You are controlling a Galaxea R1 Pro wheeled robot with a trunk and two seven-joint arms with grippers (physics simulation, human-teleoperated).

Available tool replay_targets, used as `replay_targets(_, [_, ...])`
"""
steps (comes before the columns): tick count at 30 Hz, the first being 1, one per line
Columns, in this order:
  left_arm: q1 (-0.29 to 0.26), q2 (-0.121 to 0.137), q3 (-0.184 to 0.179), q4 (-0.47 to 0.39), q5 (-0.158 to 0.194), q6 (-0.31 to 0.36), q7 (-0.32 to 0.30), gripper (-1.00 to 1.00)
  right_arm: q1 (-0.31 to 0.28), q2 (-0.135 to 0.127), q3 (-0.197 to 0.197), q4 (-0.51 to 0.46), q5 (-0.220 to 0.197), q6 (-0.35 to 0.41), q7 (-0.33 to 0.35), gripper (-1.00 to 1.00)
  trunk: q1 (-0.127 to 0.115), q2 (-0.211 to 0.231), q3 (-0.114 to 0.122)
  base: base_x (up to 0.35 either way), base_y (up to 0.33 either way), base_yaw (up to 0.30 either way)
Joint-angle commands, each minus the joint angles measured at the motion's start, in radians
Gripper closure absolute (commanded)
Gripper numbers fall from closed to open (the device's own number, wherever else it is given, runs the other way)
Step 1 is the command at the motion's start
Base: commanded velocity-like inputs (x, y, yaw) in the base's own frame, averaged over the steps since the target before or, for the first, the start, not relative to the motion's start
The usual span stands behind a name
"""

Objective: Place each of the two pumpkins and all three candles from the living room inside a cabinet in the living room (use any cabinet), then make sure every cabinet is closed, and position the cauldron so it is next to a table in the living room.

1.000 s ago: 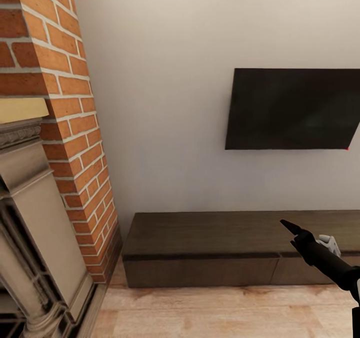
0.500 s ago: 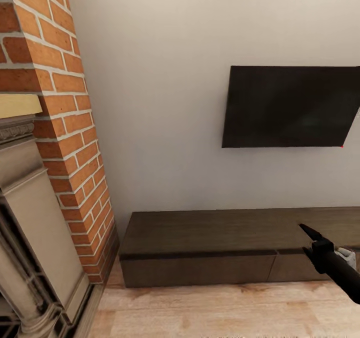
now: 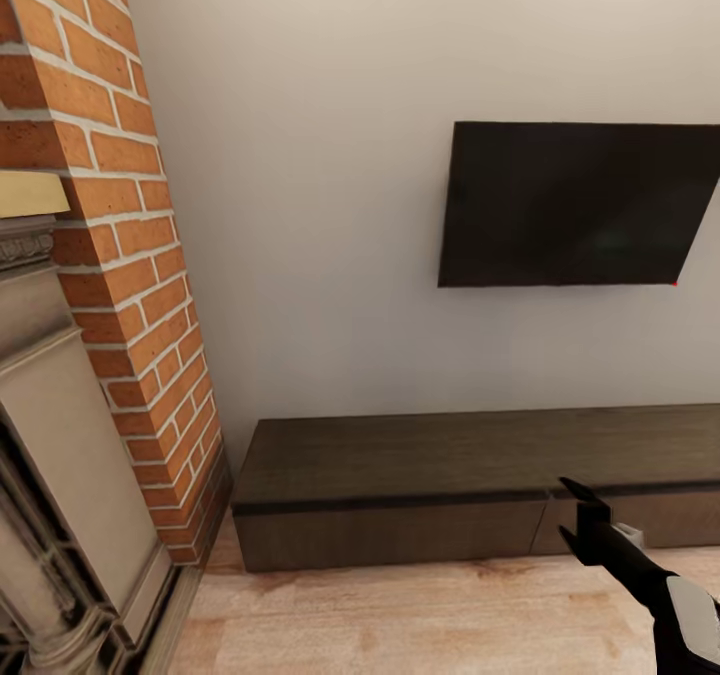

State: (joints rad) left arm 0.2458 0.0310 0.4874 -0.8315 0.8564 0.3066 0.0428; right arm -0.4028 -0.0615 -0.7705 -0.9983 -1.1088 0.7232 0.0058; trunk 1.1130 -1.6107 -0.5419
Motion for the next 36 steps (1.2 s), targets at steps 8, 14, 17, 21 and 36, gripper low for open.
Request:
replay_targets(8, [0.000, -0.012, 0.006, 0.004, -0.001, -0.058, -0.001, -1.00, -0.065, -0.065, 0.012, 0.262, 0.009, -0.083, 0.291, -1.00, 0.031, -0.056, -0.025, 0.000, 0.000, -0.002])
replay_targets(14, [0.002, -0.016, 0.008, 0.005, -0.002, -0.071, -0.001, -1.00, -0.074, -0.071, 0.073, 0.325, 0.029, -0.285, 0.517, -1.00, 0.054, -0.098, -0.044, 0.000, 0.000, 0.000])
replay_targets(17, [0.003, -0.018, 0.008, 0.005, -0.004, -0.078, 0.000, -1.00, -0.075, -0.071, 0.112, 0.339, 0.033, -0.331, 0.559, -1.00, 0.065, -0.119, -0.053, 0.000, 0.000, 0.000])
replay_targets(21, [0.005, -0.019, 0.008, 0.005, -0.006, -0.093, 0.000, -1.00, -0.075, -0.071, 0.219, 0.350, 0.037, -0.347, 0.505, -1.00, 0.081, -0.147, -0.066, 0.000, 0.000, 0.000])
replay_targets(36, [0.008, -0.018, 0.008, 0.005, -0.006, -0.098, 0.000, -1.00, -0.073, -0.072, 0.303, 0.350, 0.037, -0.363, 0.433, -1.00, 0.138, -0.252, -0.113, 0.000, 0.000, 0.000])
